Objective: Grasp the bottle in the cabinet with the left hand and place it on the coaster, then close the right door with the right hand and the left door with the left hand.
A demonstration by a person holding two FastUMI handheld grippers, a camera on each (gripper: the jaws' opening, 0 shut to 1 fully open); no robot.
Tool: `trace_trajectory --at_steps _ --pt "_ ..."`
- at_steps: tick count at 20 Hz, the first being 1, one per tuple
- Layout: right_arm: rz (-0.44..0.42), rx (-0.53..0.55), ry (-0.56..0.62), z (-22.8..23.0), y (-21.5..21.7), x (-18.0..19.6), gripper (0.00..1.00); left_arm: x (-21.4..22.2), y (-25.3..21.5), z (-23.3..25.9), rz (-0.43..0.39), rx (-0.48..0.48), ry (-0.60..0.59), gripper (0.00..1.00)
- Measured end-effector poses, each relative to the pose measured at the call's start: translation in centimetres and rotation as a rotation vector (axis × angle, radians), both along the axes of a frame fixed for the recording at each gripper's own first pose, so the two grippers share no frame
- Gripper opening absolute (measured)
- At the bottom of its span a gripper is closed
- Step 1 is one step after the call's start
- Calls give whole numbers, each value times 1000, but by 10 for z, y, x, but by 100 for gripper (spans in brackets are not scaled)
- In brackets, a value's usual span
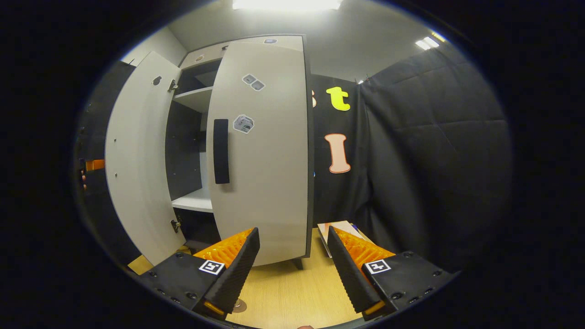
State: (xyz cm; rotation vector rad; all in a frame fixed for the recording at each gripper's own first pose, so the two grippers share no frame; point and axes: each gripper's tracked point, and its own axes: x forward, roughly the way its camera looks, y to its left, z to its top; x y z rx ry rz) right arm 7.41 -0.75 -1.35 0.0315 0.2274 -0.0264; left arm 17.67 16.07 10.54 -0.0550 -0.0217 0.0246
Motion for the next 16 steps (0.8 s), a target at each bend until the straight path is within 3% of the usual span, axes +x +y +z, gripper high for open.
trace_trajectory --at_steps 6,16 --pt "-41 3 13 -6 -30 -11 95 13 -23 21 -34 3 -30 92" --pt "-50 17 16 -9 -60 -10 95 14 -35 21 -18 34 -35 92"
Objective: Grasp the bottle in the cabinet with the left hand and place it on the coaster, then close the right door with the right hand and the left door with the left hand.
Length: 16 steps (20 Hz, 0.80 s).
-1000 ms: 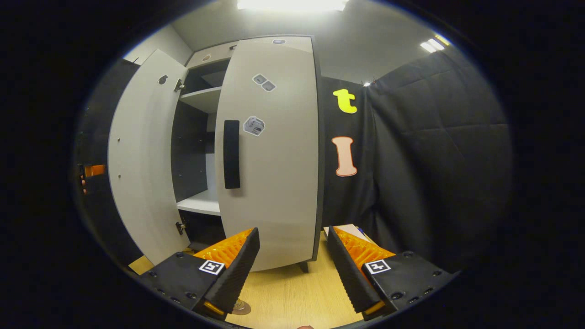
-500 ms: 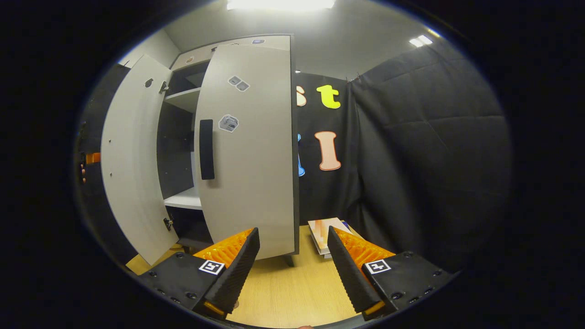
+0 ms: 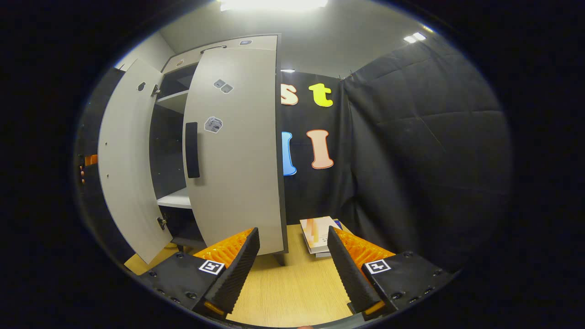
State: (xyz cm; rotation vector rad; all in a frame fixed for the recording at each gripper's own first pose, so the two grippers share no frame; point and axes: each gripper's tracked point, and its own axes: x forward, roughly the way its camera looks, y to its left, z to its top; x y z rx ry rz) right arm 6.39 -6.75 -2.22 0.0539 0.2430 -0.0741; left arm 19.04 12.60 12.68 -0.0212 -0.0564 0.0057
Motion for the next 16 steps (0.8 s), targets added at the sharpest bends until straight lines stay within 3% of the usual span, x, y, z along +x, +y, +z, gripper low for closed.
trace_trajectory --at_steps 5,16 --pt "27 -5 6 -5 -3 5 92 -1 1 7 -17 1 -5 92" --pt "21 17 10 -8 -28 -1 95 -5 -3 1 -50 16 -24 92"
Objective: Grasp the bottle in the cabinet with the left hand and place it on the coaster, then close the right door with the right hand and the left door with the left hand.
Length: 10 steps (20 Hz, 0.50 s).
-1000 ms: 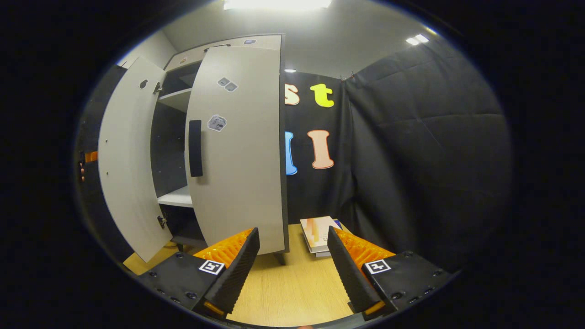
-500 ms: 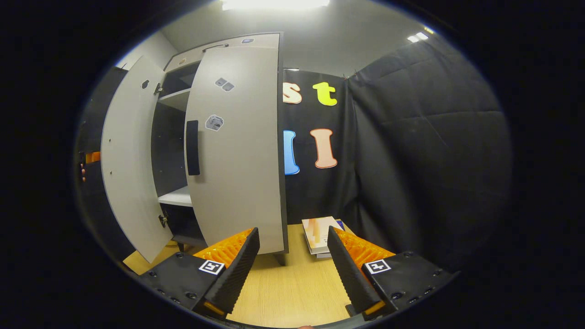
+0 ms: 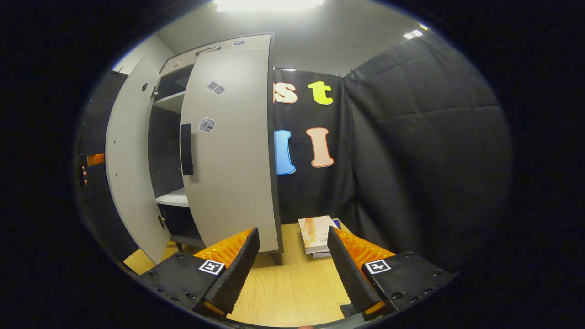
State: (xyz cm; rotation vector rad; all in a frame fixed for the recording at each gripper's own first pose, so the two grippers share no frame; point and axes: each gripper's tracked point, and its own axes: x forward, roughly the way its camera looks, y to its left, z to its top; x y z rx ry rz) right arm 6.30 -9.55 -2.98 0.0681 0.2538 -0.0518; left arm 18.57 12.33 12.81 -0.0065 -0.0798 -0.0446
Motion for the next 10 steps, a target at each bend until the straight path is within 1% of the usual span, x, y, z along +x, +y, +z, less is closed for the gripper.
trace_trajectory --at_steps 1,2,3,4,5,6,7,8,10 --pt "-2 1 1 -1 -2 0 95 1 2 -1 -7 -7 0 92" --pt "-5 0 2 -2 -3 -1 92 1 2 -1 -14 -10 -1 92" --pt "-7 0 2 -2 -4 -3 92 0 3 -2 -21 -10 -5 92" --pt "-7 0 0 0 -5 -4 95 -1 3 -3 -27 -12 -8 92" --pt "-8 -2 0 1 -6 -4 92 -2 4 -4 -34 -13 -11 92" --pt "-8 -4 -1 2 -7 -5 92 -3 5 -5 -39 -17 -13 92" --pt "-9 -7 -2 2 -8 -7 95 -4 7 -6 -43 -23 -15 92" --pt "-9 -9 -3 3 -9 -7 92 -4 8 -7 -47 -30 -16 92" --pt "-14 -12 -1 4 -12 -9 92 0 8 -9 -54 -42 -19 92"
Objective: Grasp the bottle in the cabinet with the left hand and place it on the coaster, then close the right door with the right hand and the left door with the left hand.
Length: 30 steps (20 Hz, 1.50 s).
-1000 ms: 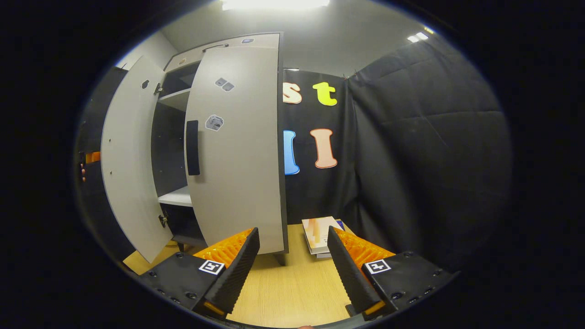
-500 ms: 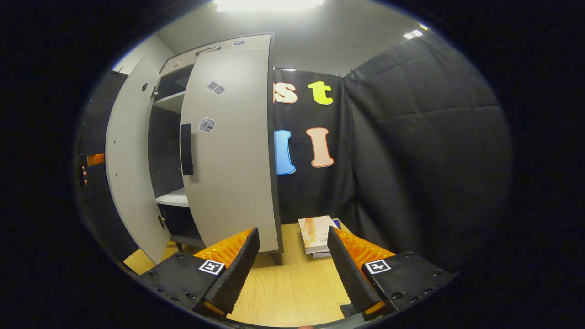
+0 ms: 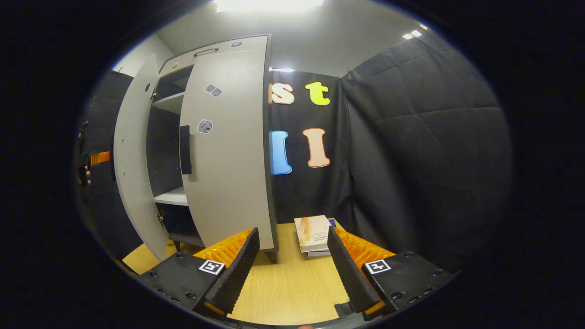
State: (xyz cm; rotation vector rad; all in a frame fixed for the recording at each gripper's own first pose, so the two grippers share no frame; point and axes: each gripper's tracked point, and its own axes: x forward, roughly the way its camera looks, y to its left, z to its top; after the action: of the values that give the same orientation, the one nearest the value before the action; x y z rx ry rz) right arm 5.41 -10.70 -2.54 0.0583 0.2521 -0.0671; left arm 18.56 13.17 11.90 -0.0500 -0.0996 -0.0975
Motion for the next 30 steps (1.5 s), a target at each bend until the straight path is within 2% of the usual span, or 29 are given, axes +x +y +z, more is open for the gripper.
trace_trajectory --at_steps 3,4,5,9,10,12,13,14,18,26,27,28,30 --pt "-11 -4 6 -2 -3 -5 92 1 0 -1 -13 -7 -4 92" --pt "-16 -6 8 -1 -5 -8 95 2 -1 -1 -22 -10 -4 92" --pt "-19 -8 9 -1 -6 -10 92 3 -2 -2 -32 -12 -5 92" --pt "-40 -24 13 -1 -15 -18 92 9 -10 -5 -80 -11 -6 92" --pt "-45 -26 15 0 -17 -20 95 9 -12 -6 -92 -9 -5 92" --pt "-55 -26 15 0 -21 -23 95 10 -14 -6 -108 -2 0 92" --pt "-59 -26 16 -1 -23 -25 92 10 -15 -6 -117 -1 1 92" --pt "-62 -27 18 -1 -25 -27 95 10 -16 -5 -126 1 2 92" --pt "-65 -33 19 1 -27 -33 95 10 -16 -4 -127 23 -4 92" --pt "-3 -23 0 6 -4 -22 95 12 -15 -3 -111 60 -17 91" --pt "9 -23 -5 8 0 -20 92 10 -13 -4 -107 65 -17 90" --pt "25 -24 -13 11 4 -17 95 7 -10 -4 -101 68 -17 90" --pt "51 -24 -27 16 13 -12 92 -2 -3 -6 -86 67 -10 92"
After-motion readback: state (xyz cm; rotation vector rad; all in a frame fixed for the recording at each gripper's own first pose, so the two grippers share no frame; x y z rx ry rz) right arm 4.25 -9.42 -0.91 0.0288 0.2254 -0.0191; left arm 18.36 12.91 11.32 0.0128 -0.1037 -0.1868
